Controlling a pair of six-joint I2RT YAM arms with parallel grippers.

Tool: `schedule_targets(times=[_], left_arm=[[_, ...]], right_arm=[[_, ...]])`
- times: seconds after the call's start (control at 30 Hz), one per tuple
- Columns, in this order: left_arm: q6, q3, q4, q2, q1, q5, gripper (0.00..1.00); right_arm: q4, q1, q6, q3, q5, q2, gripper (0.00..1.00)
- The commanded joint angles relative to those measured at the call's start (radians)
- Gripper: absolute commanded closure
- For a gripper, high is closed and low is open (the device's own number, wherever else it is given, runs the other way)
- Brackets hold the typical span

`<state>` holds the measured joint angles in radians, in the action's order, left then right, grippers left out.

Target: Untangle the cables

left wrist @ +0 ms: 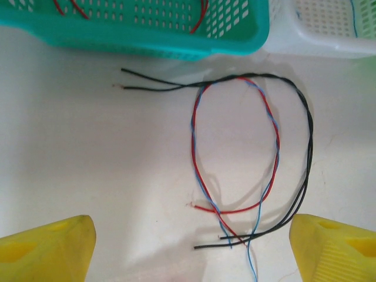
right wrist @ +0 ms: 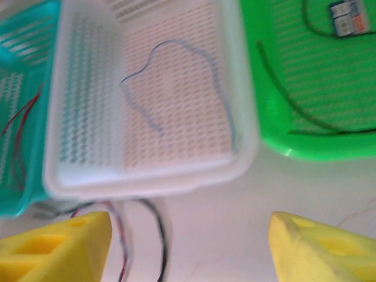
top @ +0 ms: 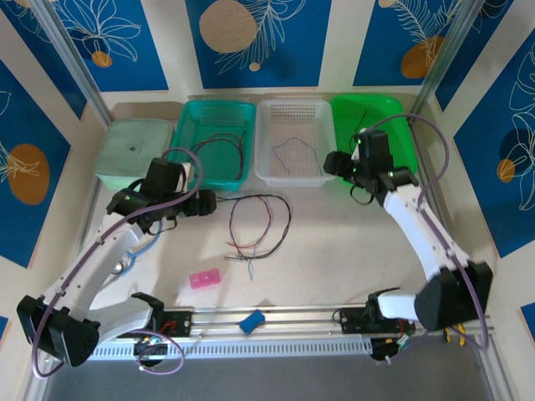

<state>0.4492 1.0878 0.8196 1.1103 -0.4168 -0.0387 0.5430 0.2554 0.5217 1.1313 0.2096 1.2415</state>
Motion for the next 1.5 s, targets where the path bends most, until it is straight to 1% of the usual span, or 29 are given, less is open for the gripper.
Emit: schedule_targets(times=[0.0, 0.1, 0.2, 0.27, 0.37, 0.47, 0.57, 0.63, 0.77, 0.87, 1.03, 1.23, 1.47], left_arm=[[0.05, -0.045, 0.023, -0.035, -0.015, -0.027, 0.15], [0.074, -0.08, 0.019, -0.053, -0.03, -0.029, 0.16], [0.1, -0.117, 0.007, -0.069, -0.047, -0.033, 0.17], [0.112, -0.135, 0.0, -0.075, -0.058, -0.033, 0.17], [0.128, -0.163, -0.009, -0.079, -0.074, -0.032, 0.17], [0.147, -0.192, -0.029, -0.086, -0.084, -0.039, 0.17], [0.162, -0.214, -0.041, -0.096, -0.091, -0.044, 0.17], [0.169, -0.225, -0.045, -0.103, -0.093, -0.046, 0.17], [0.174, -0.241, -0.043, -0.114, -0.094, -0.057, 0.17], [0.174, -0.25, -0.036, -0.12, -0.097, -0.062, 0.17], [0.175, -0.268, -0.036, -0.135, -0.099, -0.066, 0.17], [0.182, -0.285, -0.044, -0.141, -0.099, -0.069, 0.17], [0.178, -0.281, -0.044, -0.142, -0.099, -0.069, 0.18]], right_arm=[[0.045, 0.105, 0.047, -0.08, 0.027, -0.109, 0.36], [0.091, 0.219, 0.174, -0.152, 0.07, -0.178, 0.47], [0.089, 0.334, 0.291, -0.211, 0.074, -0.205, 0.53], [0.085, 0.399, 0.374, -0.226, 0.06, -0.194, 0.56], [0.05, 0.494, 0.459, -0.244, 0.064, -0.149, 0.56], [0.0, 0.548, 0.529, -0.259, 0.05, -0.072, 0.58], [-0.122, 0.571, 0.613, -0.318, -0.026, -0.01, 0.61], [-0.196, 0.587, 0.66, -0.353, -0.051, 0.036, 0.63], [-0.254, 0.623, 0.703, -0.359, -0.06, 0.126, 0.68], [-0.315, 0.63, 0.729, -0.365, -0.093, 0.183, 0.68], [-0.341, 0.647, 0.733, -0.331, -0.11, 0.271, 0.69], [-0.428, 0.65, 0.762, -0.306, -0.178, 0.382, 0.7], [-0.402, 0.664, 0.738, -0.223, -0.178, 0.451, 0.7]])
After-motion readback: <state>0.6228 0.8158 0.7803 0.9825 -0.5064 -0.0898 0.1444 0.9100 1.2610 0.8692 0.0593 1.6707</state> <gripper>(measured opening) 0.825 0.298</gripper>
